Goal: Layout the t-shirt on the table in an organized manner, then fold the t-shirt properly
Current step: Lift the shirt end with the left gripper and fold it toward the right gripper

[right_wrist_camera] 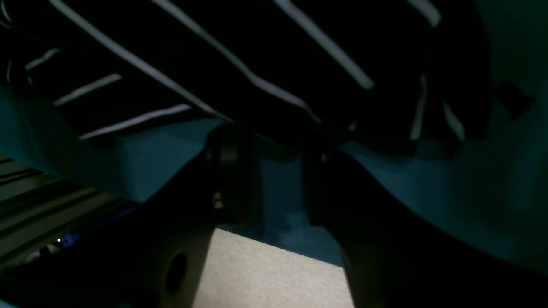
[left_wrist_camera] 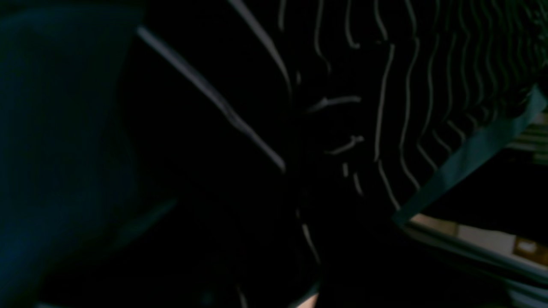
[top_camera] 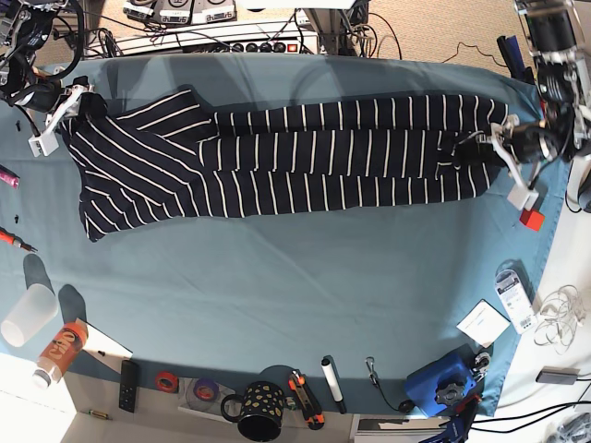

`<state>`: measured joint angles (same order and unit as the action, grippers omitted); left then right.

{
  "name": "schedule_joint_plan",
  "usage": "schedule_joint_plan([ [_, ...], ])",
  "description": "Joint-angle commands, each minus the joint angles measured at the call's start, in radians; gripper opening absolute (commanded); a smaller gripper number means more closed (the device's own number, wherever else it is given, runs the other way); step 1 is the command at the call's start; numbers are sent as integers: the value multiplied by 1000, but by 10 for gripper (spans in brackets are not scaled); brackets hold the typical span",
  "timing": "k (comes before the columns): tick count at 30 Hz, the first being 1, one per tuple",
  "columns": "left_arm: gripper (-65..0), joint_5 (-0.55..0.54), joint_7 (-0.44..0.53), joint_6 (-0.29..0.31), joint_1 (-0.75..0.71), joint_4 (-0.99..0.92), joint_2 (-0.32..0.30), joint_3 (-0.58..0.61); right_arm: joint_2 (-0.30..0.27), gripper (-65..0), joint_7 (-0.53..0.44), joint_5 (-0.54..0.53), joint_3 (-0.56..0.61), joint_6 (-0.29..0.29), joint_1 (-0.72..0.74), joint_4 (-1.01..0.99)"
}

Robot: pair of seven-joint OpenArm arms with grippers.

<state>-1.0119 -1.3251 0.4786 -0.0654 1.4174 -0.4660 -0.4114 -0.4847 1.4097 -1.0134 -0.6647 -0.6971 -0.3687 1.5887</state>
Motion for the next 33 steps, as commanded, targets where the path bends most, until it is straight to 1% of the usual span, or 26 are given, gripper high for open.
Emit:
schedule_joint_plan([
  [1, -650, 85, -18, -11, 19, 12, -43, -5, -25, -444, -13, -10, -9, -1, 3, 13],
  [4, -650, 93, -26, -11, 51, 32, -96, -5, -25, -444, -13, -11, -9, -1, 3, 13],
  [8, -650, 92, -44, -11, 42, 98, -155, -5, -25, -444, -13, -15, -10, -1, 3, 13],
  [10, -650, 92, -45, -10, 25, 157, -172, -5, -25, -444, -13, -15, -10, -1, 3, 13],
  [13, -650, 92, -37, -4, -16, 285, -173, -5, -25, -444, -16, -15, -10, -1, 3, 13],
  [15, -650, 93, -19, 19, -65, 392, -163, -5, -25, -444, -23, -14, -10, -1, 3, 13],
  [16, -650, 98, -2, 19, -94, 451, -155, -5, -25, -444, -25, -14, -10, -1, 3, 13],
  [18, -650, 156, 40, 18, -150, 571, -128, -4, -25, -444, -28, -15, -10, -1, 3, 13],
  [21, -650, 262, 119, -5, -222, 729, -70, -4, -25, -444, -34, -15, -10, -1, 3, 13],
  [23, -650, 281, 144, -38, -256, 798, -31, -3, -25, -444, -34, -15, -10, -1, 3, 13],
  [28, -650, 280, 147, -38, -272, 821, 54, -3, -25, -444, -34, -18, -10, -1, 3, 13],
  [33, -650, 278, 147, -38, -272, 821, 97, -3, -24, -444, -34, -18, -10, -1, 3, 13],
])
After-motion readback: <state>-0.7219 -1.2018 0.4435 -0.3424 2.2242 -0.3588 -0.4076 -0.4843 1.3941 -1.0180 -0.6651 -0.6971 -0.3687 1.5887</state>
